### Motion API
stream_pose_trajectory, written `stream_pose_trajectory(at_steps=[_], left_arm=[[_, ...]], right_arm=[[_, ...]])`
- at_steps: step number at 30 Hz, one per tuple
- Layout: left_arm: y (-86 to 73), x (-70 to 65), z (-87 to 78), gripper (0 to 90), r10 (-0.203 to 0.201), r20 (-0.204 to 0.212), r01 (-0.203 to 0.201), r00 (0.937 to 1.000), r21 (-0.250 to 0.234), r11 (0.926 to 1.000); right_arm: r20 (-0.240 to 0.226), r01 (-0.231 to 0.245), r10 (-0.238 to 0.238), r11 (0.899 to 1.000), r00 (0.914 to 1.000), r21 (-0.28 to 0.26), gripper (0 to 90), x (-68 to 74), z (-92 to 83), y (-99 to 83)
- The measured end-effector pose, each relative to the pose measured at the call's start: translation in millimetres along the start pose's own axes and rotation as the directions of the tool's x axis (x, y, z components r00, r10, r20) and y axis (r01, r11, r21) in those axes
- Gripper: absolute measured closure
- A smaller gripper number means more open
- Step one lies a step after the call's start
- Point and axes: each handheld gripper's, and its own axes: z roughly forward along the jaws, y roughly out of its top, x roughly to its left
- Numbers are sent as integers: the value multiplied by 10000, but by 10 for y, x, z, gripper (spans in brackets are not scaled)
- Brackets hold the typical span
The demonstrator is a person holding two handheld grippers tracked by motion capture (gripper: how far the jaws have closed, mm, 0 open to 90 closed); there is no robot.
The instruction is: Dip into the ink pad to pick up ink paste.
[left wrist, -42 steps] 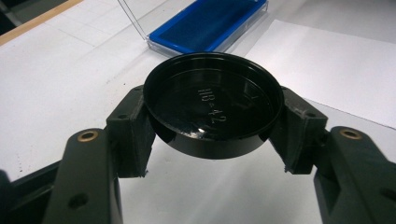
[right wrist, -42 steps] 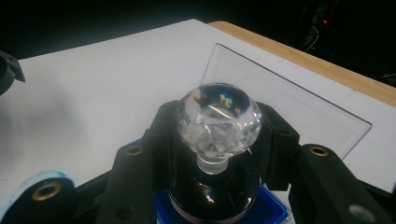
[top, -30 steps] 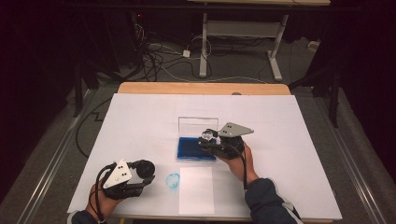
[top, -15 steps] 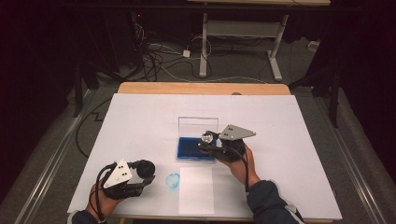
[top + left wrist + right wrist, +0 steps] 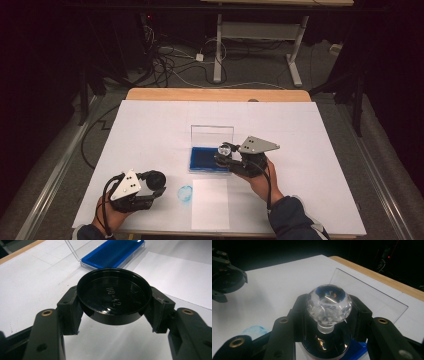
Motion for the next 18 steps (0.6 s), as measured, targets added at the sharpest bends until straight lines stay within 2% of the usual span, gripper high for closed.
stream_pose_trajectory(at_steps=[18], left_arm=[[4, 1, -9, 362, 33, -28, -34, 10000, -26, 10000]], right_arm=[[-339, 110, -118, 9997, 9994, -224, 566, 123, -120, 31]])
